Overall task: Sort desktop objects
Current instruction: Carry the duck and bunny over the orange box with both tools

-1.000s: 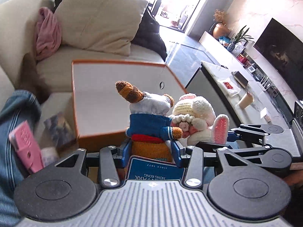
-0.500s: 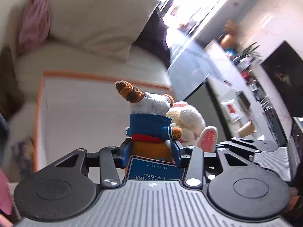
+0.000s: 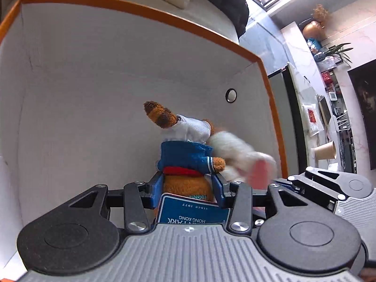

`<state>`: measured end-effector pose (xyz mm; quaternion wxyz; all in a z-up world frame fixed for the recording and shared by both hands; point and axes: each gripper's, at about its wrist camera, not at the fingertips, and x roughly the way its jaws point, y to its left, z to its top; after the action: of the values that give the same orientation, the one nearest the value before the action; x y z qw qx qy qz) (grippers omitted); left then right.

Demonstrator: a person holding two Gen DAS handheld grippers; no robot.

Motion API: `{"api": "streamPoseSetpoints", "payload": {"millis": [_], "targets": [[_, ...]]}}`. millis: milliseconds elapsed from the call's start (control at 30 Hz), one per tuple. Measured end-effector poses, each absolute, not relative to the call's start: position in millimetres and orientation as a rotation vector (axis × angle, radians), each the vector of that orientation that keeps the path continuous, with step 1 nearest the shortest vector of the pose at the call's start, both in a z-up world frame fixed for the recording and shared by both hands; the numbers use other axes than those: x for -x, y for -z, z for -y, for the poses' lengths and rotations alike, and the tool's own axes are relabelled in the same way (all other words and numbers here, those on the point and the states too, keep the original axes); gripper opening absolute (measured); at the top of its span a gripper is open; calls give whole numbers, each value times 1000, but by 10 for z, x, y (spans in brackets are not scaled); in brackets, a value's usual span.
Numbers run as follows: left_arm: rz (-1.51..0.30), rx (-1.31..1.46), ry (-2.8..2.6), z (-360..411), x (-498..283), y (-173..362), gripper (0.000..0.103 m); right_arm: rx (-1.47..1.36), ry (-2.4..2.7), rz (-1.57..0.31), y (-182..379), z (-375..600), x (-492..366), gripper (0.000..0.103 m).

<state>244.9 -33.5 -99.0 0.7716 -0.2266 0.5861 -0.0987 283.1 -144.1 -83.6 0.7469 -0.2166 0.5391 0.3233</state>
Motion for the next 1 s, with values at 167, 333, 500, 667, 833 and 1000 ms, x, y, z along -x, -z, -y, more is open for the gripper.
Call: {"api": "streamPoseSetpoints", "payload": {"millis": [167,333,500,667,833,1000], "targets": [[-1304,497,202,376,-2506,1017,51,564,-713,-1136,776,1349,-2807,55],[-1357,488,175,378,-2550,1138,52,582,-737,-1155,791,1385,-2805,36],[-1361,479,171,395,-2548,1150,53,564,-739,-1203,948,1417,-2869,33],[-1339,478,173,337,-2518,1095,55,475,-730,-1270,1028,1531,-3037,30],[-1306,454,170,311,-2471,954,58,490,-716,-1203,874,1574,-2959,33],[-1250,377,165,342,-2338,691,58,445,-713,-1113,648,1671,-2807,33]]}}
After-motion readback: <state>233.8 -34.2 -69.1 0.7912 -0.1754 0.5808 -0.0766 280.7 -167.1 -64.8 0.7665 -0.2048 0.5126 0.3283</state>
